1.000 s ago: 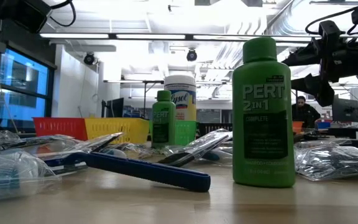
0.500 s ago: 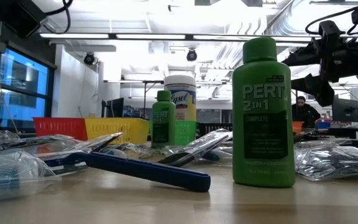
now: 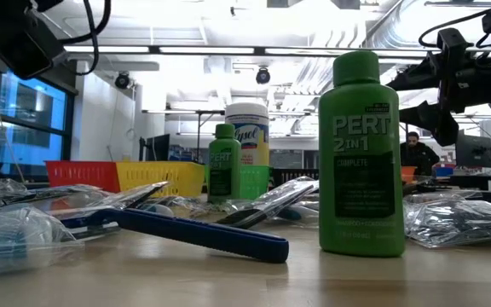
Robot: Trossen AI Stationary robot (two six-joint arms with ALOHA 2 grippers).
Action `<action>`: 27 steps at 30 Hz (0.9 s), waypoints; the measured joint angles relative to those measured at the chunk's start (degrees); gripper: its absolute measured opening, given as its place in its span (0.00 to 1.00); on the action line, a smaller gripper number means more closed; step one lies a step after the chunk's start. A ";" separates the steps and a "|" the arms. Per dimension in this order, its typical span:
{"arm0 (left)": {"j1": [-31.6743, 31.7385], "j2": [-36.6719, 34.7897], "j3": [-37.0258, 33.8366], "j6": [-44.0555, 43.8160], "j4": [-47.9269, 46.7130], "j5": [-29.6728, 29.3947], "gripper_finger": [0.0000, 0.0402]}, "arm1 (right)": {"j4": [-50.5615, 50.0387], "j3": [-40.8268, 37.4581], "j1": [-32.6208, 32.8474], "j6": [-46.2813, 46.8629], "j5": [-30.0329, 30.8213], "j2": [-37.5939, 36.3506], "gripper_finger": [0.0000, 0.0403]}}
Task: Pick & Place Travel size toiletries
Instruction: Put the green shampoo bottle into the red bin
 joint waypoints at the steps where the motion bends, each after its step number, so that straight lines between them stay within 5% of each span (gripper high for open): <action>1: -0.57 0.54 0.00 -0.77 0.03 -0.09 0.54 | 0.00 0.01 0.00 0.00 0.02 0.01 0.66; 27: -7.65 5.36 0.00 -6.62 1.43 -3.66 0.54 | 0.00 0.02 0.00 -0.01 0.02 0.02 0.66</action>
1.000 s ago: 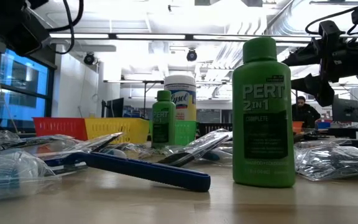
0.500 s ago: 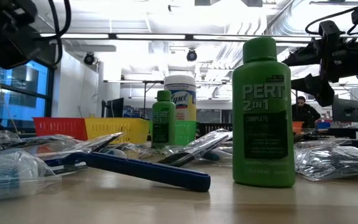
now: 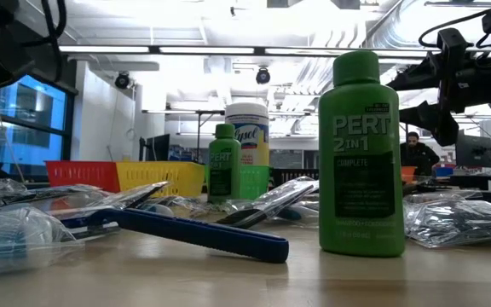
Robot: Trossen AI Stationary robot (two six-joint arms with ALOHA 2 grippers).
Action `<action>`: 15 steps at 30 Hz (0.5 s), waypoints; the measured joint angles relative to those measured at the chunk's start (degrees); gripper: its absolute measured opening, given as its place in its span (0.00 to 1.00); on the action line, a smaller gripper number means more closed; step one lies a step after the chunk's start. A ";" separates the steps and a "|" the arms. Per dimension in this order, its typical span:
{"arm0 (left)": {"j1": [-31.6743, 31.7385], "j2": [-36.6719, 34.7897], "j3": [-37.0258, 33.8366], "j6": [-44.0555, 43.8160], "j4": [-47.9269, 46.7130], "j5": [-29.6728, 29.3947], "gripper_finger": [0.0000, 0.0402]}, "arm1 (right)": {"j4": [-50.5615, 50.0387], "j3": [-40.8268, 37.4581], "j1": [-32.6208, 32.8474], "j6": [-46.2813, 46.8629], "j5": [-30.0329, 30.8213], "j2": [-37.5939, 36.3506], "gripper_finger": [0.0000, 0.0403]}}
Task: Pick & Place Travel size toiletries
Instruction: Put the green shampoo bottle into the red bin
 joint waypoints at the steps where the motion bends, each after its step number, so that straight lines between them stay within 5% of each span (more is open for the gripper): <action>1: 0.11 0.00 0.00 0.02 0.55 -0.75 0.54 | 0.00 0.00 0.00 0.01 0.00 -0.02 0.66; 15: -0.77 4.94 2.03 3.61 -0.48 -2.69 0.54 | 0.00 -0.02 0.00 0.01 0.00 0.00 0.66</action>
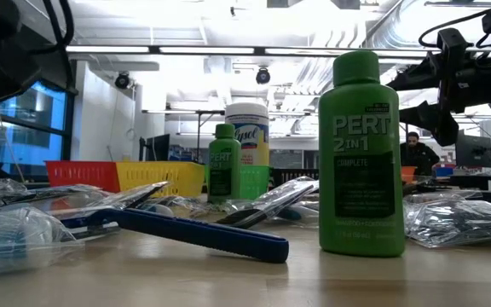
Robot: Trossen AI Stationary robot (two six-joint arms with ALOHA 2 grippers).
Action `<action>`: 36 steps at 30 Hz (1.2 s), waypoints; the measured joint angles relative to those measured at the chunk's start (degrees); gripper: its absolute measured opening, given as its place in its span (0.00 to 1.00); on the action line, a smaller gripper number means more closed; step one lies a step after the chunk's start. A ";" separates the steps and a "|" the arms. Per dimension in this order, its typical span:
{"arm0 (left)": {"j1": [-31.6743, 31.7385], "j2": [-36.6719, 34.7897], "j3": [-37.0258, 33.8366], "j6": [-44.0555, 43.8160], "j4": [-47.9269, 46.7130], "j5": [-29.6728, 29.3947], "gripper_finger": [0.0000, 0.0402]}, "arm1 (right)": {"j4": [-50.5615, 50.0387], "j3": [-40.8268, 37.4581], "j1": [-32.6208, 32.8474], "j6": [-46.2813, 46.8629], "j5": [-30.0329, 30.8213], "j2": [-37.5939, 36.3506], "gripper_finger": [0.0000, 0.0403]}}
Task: Pick & Place Travel size toiletries
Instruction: Put the green shampoo bottle into the red bin
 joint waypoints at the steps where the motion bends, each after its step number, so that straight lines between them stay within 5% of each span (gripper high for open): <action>1: 0.00 0.00 0.90 0.39 -1.74 -0.67 0.54 | 0.00 0.01 0.00 -0.02 0.00 0.00 0.66; 20: -1.49 5.25 6.27 2.79 -7.03 -2.80 0.53 | -0.01 0.02 0.00 0.00 0.00 -0.02 0.66; 30: -1.51 5.25 6.27 3.99 -6.79 -1.50 0.30 | 0.00 -0.01 0.00 0.00 0.00 -0.01 0.66; 36: -1.38 5.24 6.27 3.98 -6.77 0.55 0.26 | 0.00 0.02 0.00 0.00 0.00 -0.02 0.66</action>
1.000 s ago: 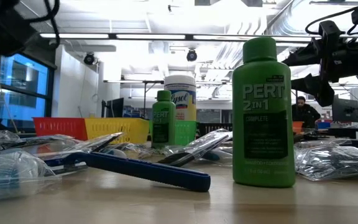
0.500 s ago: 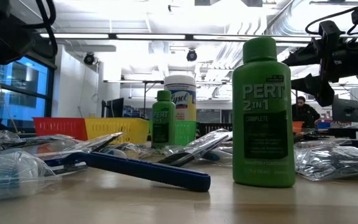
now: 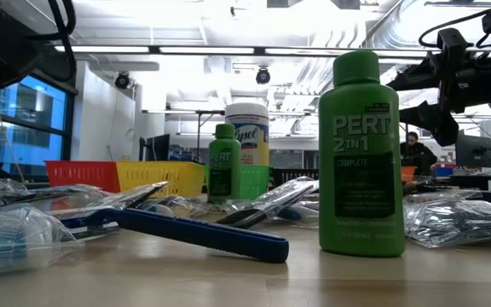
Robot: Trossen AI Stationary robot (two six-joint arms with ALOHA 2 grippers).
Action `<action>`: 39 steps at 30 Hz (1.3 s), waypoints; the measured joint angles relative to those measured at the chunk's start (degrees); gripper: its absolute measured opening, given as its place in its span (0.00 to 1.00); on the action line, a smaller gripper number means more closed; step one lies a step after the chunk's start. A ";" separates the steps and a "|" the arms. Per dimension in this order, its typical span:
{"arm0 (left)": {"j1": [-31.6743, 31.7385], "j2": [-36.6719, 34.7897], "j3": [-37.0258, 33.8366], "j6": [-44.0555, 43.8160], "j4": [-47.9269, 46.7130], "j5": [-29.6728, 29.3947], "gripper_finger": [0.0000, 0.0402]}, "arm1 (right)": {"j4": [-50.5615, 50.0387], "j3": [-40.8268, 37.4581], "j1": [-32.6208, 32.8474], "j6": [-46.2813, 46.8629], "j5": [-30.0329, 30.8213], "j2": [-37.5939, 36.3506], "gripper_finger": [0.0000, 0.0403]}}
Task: Pick & Place Travel size toiletries
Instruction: Put the green shampoo bottle into the red bin
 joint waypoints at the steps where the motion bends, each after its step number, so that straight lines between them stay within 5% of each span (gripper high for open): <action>1: 0.02 -0.12 0.02 -0.08 0.12 0.14 0.26 | 0.00 -0.01 0.00 0.00 0.00 0.01 0.66; 9: 3.93 -2.42 10.45 3.10 -16.41 -3.50 0.25 | 0.00 0.00 0.00 0.00 0.00 0.00 0.66; 18: 21.14 -2.45 24.50 23.96 -38.73 -11.86 0.25 | 0.00 0.00 0.00 0.00 0.00 0.00 0.66; 30: 48.88 -2.34 24.87 50.30 -41.20 -16.69 0.25 | -0.02 -0.02 0.00 0.00 0.00 0.02 0.66; 39: 62.27 2.64 24.85 61.50 -39.22 -17.88 0.25 | 0.00 -0.01 0.00 0.00 -0.01 0.00 0.66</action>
